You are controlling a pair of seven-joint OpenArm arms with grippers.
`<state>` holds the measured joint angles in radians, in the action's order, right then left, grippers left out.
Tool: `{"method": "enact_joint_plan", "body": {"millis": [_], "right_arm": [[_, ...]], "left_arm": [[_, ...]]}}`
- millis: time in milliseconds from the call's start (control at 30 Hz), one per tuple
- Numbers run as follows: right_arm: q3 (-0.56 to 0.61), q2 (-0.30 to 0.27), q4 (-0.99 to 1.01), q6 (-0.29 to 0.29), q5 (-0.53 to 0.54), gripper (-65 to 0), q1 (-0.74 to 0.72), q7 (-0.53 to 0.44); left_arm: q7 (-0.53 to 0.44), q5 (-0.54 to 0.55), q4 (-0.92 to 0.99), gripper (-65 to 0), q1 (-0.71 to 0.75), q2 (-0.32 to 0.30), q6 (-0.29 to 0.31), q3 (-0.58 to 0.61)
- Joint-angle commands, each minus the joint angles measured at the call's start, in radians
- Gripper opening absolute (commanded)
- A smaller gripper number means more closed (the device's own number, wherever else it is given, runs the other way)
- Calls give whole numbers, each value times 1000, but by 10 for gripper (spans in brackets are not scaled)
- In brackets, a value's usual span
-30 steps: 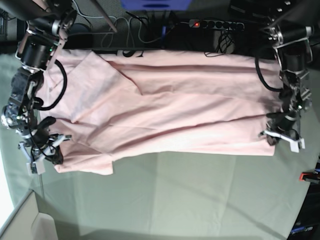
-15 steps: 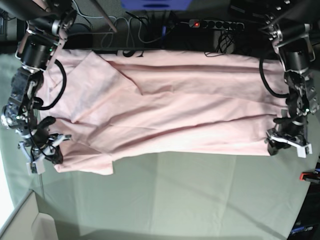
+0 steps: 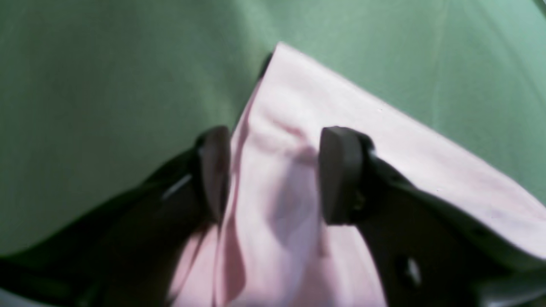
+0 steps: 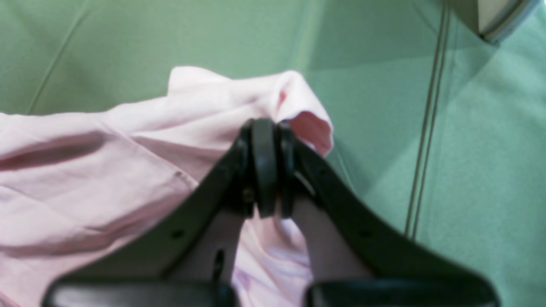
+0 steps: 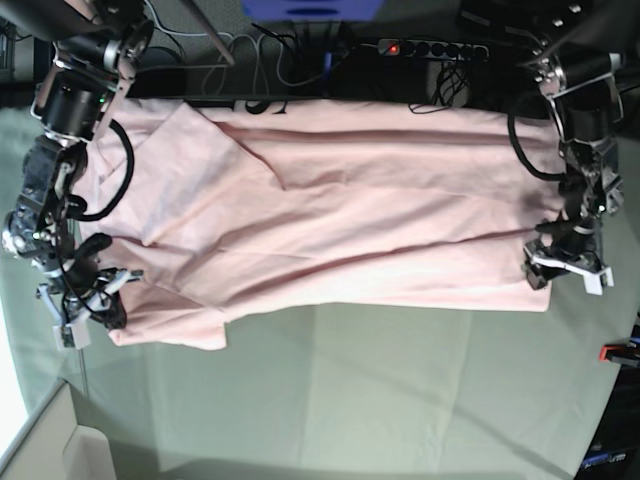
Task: Layout the t-shirt on the table in an organized manner, then fold the t-shirt properly
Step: 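Pull the shirt edges taut with both grippers and adjust holds, then lift the shirt edges with both grippers and fold them over again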
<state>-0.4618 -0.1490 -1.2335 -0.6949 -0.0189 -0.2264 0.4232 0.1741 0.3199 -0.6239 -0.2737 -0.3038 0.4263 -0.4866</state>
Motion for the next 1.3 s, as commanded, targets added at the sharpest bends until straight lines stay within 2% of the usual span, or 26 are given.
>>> {"method": "enact_joint_plan", "body": {"millis": [0,300,467,733,867,1033,1167,1267], "right_arm": [[-1,-13,-16,-3,23,-650,-23,-28],[-1,-13,-15,-3,23,-650,-23,-28],[-1,-13,-15,-3,23,-650,-23,-28],[-1,-13,-15,-3,21,-650,-24,-28],[-2,-13,-18,-3,21,-650,-46,-28],[-9,-14,-25,-3,24,-650,-67,-28],[-9,-14,-25,-3,24,-650,-72,-28],[-10,-14,-36,-3,24,-650,-66,-30]], "left_arm": [[-15,11,-14,-357,-20,-16,7,-1],[-15,11,-14,-470,-22,-16,7,7],[-15,11,-11,-650,-40,-18,7,91],[-5,22,-92,-648,-40,-16,7,88],[89,22,-251,-648,-34,-16,7,73],[207,14,-396,-648,-32,5,7,-30],[252,12,-445,-648,-32,13,7,-63],[250,12,-454,-648,-19,13,7,-65]]}}
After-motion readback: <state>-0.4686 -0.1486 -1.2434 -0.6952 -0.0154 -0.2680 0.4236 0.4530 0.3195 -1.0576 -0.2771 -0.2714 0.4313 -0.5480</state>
